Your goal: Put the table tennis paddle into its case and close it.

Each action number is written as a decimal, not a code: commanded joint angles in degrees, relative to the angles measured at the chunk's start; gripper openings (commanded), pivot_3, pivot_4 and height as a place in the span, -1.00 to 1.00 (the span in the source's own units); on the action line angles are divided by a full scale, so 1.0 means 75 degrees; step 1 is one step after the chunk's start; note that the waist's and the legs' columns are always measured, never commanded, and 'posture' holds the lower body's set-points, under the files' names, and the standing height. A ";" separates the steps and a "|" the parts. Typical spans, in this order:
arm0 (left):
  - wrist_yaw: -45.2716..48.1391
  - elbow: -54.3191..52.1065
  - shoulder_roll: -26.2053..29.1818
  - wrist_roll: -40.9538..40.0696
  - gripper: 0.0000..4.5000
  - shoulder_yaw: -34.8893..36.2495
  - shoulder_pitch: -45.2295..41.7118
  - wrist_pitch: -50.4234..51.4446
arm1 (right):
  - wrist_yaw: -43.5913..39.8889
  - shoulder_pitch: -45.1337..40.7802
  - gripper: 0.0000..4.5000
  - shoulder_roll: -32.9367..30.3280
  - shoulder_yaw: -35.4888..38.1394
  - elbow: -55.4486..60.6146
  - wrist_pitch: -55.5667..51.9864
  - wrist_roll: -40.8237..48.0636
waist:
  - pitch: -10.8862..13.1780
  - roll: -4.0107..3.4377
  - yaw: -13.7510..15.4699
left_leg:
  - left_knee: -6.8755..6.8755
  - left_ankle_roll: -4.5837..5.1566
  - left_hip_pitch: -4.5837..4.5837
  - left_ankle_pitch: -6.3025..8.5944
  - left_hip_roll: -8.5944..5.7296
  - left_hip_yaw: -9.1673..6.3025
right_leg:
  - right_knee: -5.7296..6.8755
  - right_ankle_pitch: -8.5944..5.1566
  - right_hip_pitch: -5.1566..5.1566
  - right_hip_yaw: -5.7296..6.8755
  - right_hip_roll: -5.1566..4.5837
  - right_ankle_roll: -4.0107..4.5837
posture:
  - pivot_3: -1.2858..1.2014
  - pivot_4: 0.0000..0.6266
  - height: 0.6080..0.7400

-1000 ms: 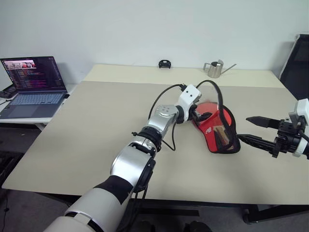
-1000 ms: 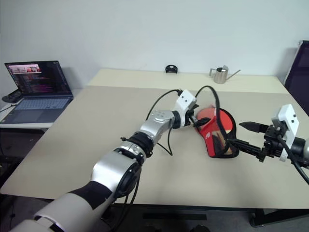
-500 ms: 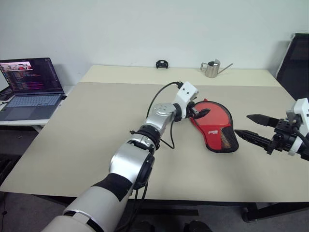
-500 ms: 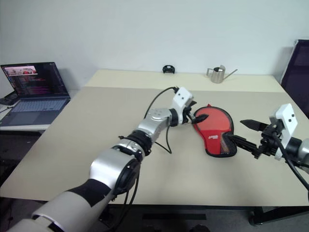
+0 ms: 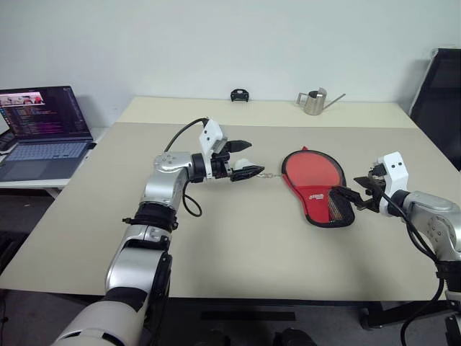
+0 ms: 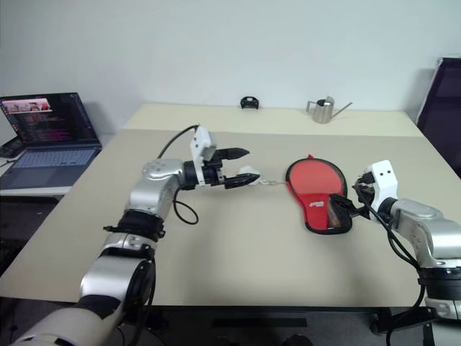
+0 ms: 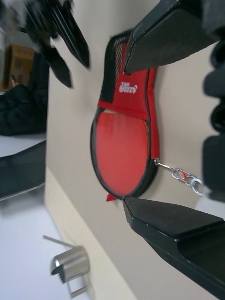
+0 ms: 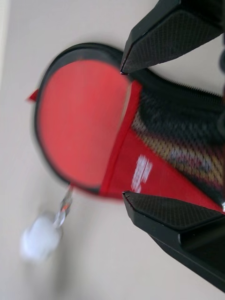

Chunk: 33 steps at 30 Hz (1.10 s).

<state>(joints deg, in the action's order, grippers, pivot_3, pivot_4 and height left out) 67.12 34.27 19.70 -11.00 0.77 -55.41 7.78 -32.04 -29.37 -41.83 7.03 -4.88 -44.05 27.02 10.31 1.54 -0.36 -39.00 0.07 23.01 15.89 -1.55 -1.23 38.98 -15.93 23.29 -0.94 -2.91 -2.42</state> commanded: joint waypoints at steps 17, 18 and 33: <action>-0.0373 -0.3432 0.0901 -0.0817 1.00 -0.0117 0.1087 0.1796 | -0.0775 -0.1941 0.93 0.0637 -0.1044 -0.4532 0.2345 -0.2358 | -0.0001 -0.0002 -0.0075 | 0.0000 -0.0002 -0.0008 -0.0001 0.0002 0.0001 | 0.0005 0.0001 -0.0005 0.0004 0.0001 0.0002 | 0.03 -0.52 1.00; -0.0368 -0.3428 0.0904 -0.0816 1.00 -0.0129 0.1080 0.1793 | -0.0905 -0.1974 0.93 0.0664 -0.1065 -0.4626 0.2363 -0.2387 | -0.0001 -0.0002 -0.0092 | 0.0000 -0.0001 -0.0008 -0.0001 0.0002 0.0001 | 0.0005 0.0001 -0.0005 0.0004 0.0001 0.0002 | 0.03 -0.52 1.00; 0.0360 -0.3363 0.1120 -0.1077 1.00 -0.0448 0.0936 0.1907 | -0.2040 -0.2834 0.93 0.1271 -0.1186 -0.6223 0.1890 -0.2663 | -0.0007 -0.0008 -0.0299 | 0.0002 -0.0002 -0.0022 -0.0001 0.0017 0.0008 | 0.0012 0.0002 -0.0008 -0.0002 0.0011 0.0004 | 0.03 -0.52 1.00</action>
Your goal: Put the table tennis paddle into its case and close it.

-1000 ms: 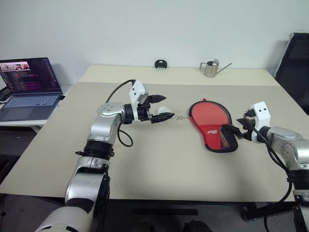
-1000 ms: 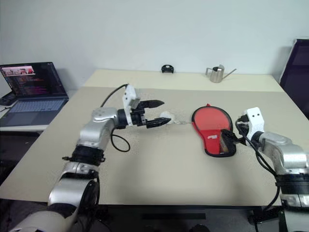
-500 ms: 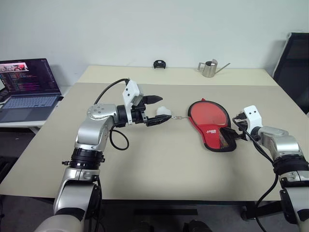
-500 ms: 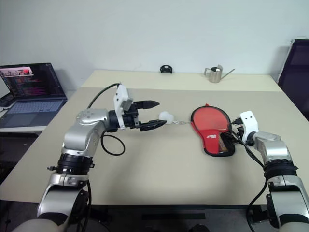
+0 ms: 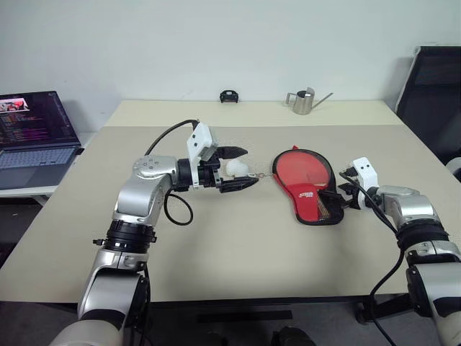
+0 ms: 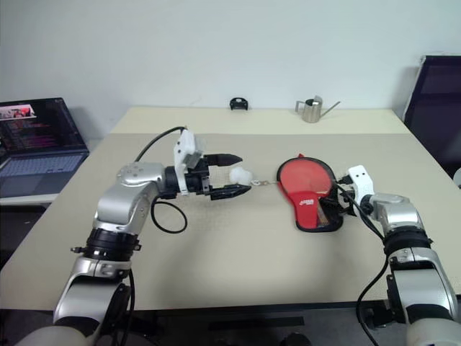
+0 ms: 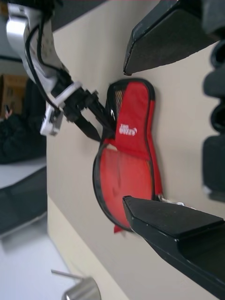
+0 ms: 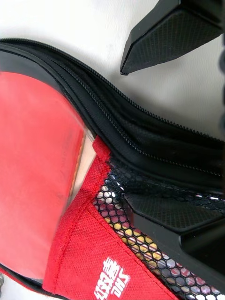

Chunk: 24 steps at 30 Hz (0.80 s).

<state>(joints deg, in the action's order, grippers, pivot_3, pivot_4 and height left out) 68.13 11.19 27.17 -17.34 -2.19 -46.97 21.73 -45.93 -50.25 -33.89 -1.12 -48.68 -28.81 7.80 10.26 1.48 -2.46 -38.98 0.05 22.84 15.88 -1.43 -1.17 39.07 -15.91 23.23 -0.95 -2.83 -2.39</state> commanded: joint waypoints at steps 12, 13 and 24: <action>0.0253 -0.0223 0.0222 -0.0190 1.00 -0.0155 -0.0158 -0.0084 | 0.0048 -0.0290 0.05 0.0744 0.0282 -0.1219 -0.0147 -0.0103 | -0.0031 0.0030 -0.0120 | 0.0001 0.0003 -0.0018 0.0002 0.0006 -0.0004 | 0.0010 0.0006 -0.0011 -0.0008 0.0003 0.0009 | 0.03 -0.52 1.00; 0.0257 -0.0218 0.0230 -0.0187 1.00 -0.0156 -0.0152 -0.0093 | 0.0046 -0.0276 -0.08 0.0769 0.0304 -0.1186 -0.0176 -0.0089 | -0.0034 0.0032 -0.0126 | 0.0001 0.0003 -0.0019 0.0002 0.0006 -0.0003 | 0.0011 0.0006 -0.0012 -0.0009 0.0004 0.0009 | 0.03 -0.52 1.00; 0.0621 -0.0327 0.0834 -0.0233 1.00 -0.0173 0.0258 0.0043 | 0.0238 0.0133 -0.99 0.0985 0.0733 0.0085 -0.1259 0.0297 | -0.0043 0.0033 -0.0135 | 0.0007 0.0001 -0.0031 0.0001 0.0009 -0.0005 | 0.0032 0.0008 -0.0009 -0.0013 0.0007 0.0013 | 0.03 -0.52 1.00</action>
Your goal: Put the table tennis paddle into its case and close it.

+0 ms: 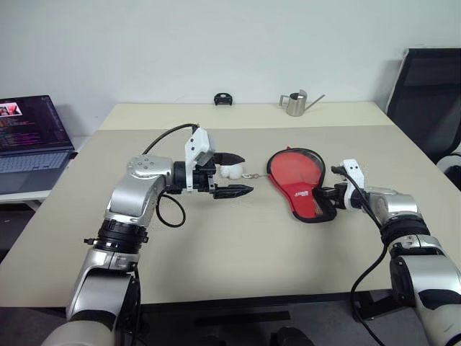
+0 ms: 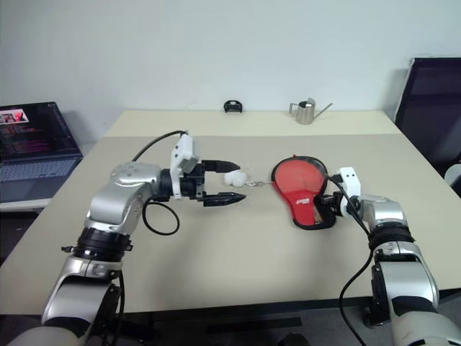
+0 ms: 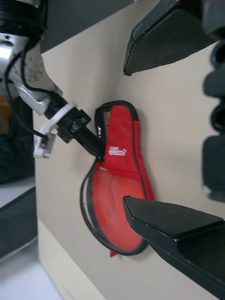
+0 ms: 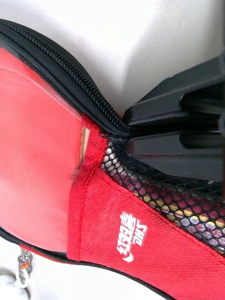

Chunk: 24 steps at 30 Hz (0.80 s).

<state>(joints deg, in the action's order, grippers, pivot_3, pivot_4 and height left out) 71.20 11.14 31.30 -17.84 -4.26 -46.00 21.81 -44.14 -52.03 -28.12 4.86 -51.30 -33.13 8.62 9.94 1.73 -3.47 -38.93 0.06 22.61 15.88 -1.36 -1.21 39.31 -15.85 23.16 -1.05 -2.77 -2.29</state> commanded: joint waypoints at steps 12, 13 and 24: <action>0.1203 -0.1557 0.1607 -0.0748 1.00 0.0252 0.1352 0.0932 | 0.0949 0.1969 -0.99 0.1060 0.0304 0.5263 -0.3682 0.1461 | -0.0003 -0.0011 -0.0089 | 0.0026 -0.0008 0.0027 0.0004 0.0028 -0.0014 | -0.0034 -0.0005 0.0021 0.0001 0.0021 0.0009 | 0.03 -0.52 1.00; 0.1233 -0.1763 0.1715 -0.0904 1.00 0.0271 0.1474 0.1080 | 0.1109 0.2097 -0.99 0.1207 0.0350 0.5662 -0.3921 0.1563 | -0.0003 -0.0012 -0.0100 | 0.0033 -0.0012 0.0033 0.0006 0.0031 -0.0015 | -0.0030 -0.0013 0.0033 0.0000 0.0023 0.0020 | 0.03 -0.52 1.00; 0.1057 -0.3108 0.2533 -0.1720 1.00 0.0583 0.2707 0.1830 | 0.2156 0.2732 -0.99 0.2403 0.0284 0.7655 -0.5060 0.2120 | 0.0003 -0.0021 0.0063 | 0.0028 -0.0010 0.0036 0.0007 0.0023 -0.0026 | -0.0023 -0.0015 0.0032 0.0015 0.0019 0.0027 | 0.03 -0.52 1.00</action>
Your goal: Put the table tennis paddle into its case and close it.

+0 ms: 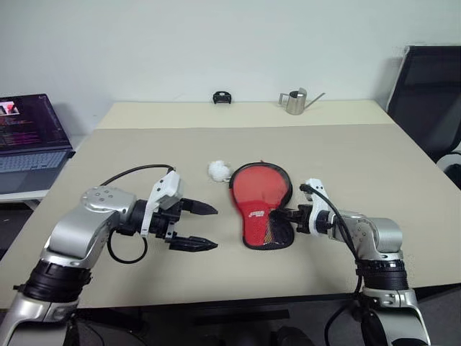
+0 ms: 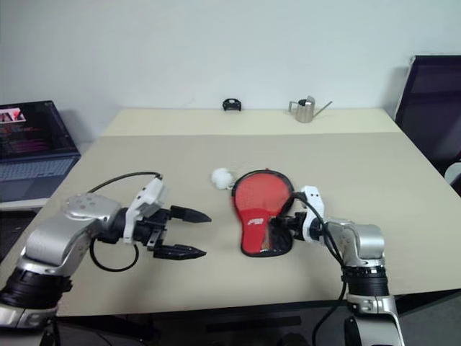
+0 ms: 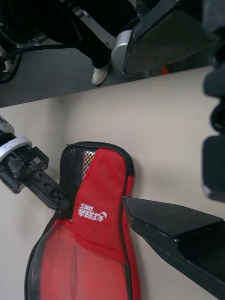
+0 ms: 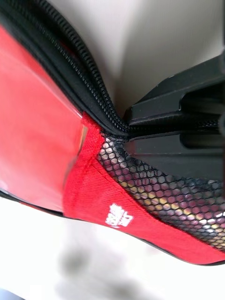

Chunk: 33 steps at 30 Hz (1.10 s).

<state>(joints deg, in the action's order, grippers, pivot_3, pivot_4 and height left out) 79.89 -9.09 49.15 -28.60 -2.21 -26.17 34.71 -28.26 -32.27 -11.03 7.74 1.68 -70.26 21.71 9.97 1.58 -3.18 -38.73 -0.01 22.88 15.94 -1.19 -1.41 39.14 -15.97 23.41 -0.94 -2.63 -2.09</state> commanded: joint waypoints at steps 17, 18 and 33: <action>-0.0084 -0.1097 0.0537 -0.0645 1.00 0.0281 0.0649 0.0364 | 0.1285 0.1786 -0.99 0.1131 0.0464 0.3721 -0.2426 0.1073 | 0.0001 -0.0001 0.0064 | 0.0002 0.0001 0.0000 0.0001 -0.0003 -0.0008 | -0.0012 -0.0002 -0.0008 0.0005 0.0001 0.0000 | 0.03 -0.52 1.00; -0.0076 -0.1093 0.0528 -0.0644 1.00 0.0257 0.0636 0.0364 | 0.1353 0.1857 -0.99 0.1189 0.0520 0.3821 -0.2501 0.1064 | 0.0001 -0.0001 0.0064 | 0.0002 0.0001 0.0000 0.0001 -0.0004 -0.0007 | -0.0012 -0.0002 -0.0008 0.0005 0.0001 0.0000 | 0.03 -0.52 1.00; 0.0008 -0.0972 0.0420 -0.0634 1.00 -0.0097 0.0410 0.0246 | 0.2139 0.2992 -0.99 0.2095 0.1105 0.5073 -0.2965 0.1005 | 0.0001 -0.0002 0.0153 | 0.0003 0.0001 -0.0003 0.0001 -0.0007 -0.0010 | -0.0018 -0.0004 -0.0014 0.0007 0.0001 -0.0001 | 0.03 -0.52 1.00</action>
<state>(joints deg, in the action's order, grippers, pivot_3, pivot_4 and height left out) 79.41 -15.45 52.35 -32.65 -3.11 -22.08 37.12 -12.88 -10.46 4.23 15.67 37.92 -91.67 28.38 9.97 1.56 -2.04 -38.71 -0.01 22.85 15.94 -1.25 -1.48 39.01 -16.00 23.29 -0.89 -2.62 -2.10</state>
